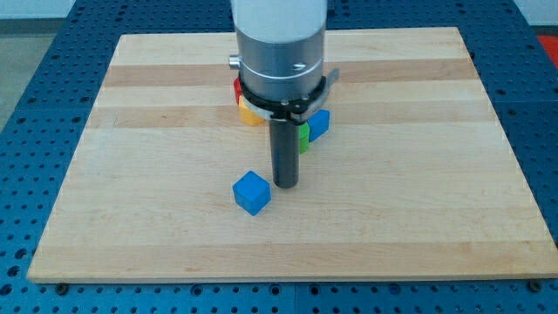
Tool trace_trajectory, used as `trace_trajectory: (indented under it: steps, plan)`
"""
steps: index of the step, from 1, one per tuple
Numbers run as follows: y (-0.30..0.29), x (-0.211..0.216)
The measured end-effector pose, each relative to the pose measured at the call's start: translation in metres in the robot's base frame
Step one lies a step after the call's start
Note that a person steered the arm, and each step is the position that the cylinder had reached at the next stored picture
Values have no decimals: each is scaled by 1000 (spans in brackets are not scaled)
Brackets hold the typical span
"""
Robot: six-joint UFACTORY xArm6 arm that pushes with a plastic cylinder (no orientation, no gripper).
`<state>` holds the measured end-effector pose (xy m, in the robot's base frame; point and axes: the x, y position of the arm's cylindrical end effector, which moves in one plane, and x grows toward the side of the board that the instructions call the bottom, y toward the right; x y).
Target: Drag the blue cube to the bottom left side of the board
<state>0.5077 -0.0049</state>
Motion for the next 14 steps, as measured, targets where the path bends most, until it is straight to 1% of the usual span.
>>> trace_trajectory:
  steps: [1, 2, 3, 4, 5, 6, 7, 8, 9, 10, 11, 12, 13, 14]
  plan:
    - [-19, 15]
    - [-73, 16]
    - [-61, 17]
    - [-38, 33]
    - [-47, 62]
    - [-91, 63]
    - [-123, 63]
    - [-94, 83]
    - [-18, 84]
    - [26, 64]
    - [18, 43]
    - [-29, 29]
    - [-96, 28]
    - [-162, 42]
